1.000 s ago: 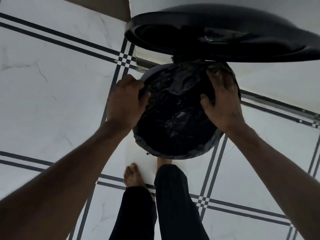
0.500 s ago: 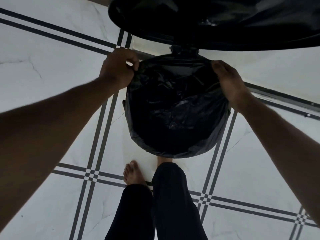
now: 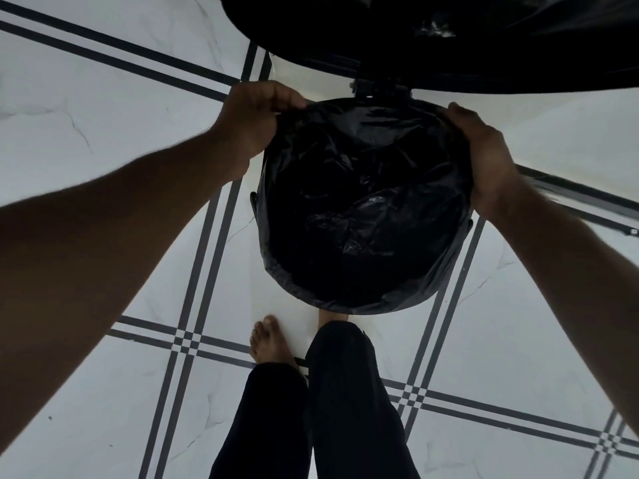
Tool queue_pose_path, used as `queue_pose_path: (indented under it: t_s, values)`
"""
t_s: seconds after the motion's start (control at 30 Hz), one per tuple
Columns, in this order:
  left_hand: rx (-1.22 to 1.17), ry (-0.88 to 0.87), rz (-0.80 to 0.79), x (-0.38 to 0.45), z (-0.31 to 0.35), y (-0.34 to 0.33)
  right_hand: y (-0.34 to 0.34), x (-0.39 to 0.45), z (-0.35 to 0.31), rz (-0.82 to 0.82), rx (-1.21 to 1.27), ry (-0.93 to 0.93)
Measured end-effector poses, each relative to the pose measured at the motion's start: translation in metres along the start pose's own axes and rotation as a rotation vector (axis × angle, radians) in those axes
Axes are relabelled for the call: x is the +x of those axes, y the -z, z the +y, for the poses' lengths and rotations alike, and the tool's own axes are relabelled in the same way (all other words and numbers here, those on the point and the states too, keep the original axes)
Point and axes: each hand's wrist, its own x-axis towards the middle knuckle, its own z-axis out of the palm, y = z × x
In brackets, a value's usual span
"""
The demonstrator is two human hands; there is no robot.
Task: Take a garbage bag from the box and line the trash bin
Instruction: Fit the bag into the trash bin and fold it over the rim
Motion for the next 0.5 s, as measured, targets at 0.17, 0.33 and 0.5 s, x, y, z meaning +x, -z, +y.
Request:
queue_pose_path:
  t_s: [0.17,0.33,0.5]
  values:
    - [-0.283,-0.328,-0.244,0.023,0.342,0.175,0.006,0.004,-0.001,-0.06,0.033,-0.01]
    - [-0.509,-0.33,-0.286,0.036,0.349,0.185,0.001,0.004,-0.009,-0.032,0.013,-0.052]
    - [-0.102,0.099,0.047,0.027,0.144,0.077,-0.008,0.013,-0.006,0.17,-0.085,-0.188]
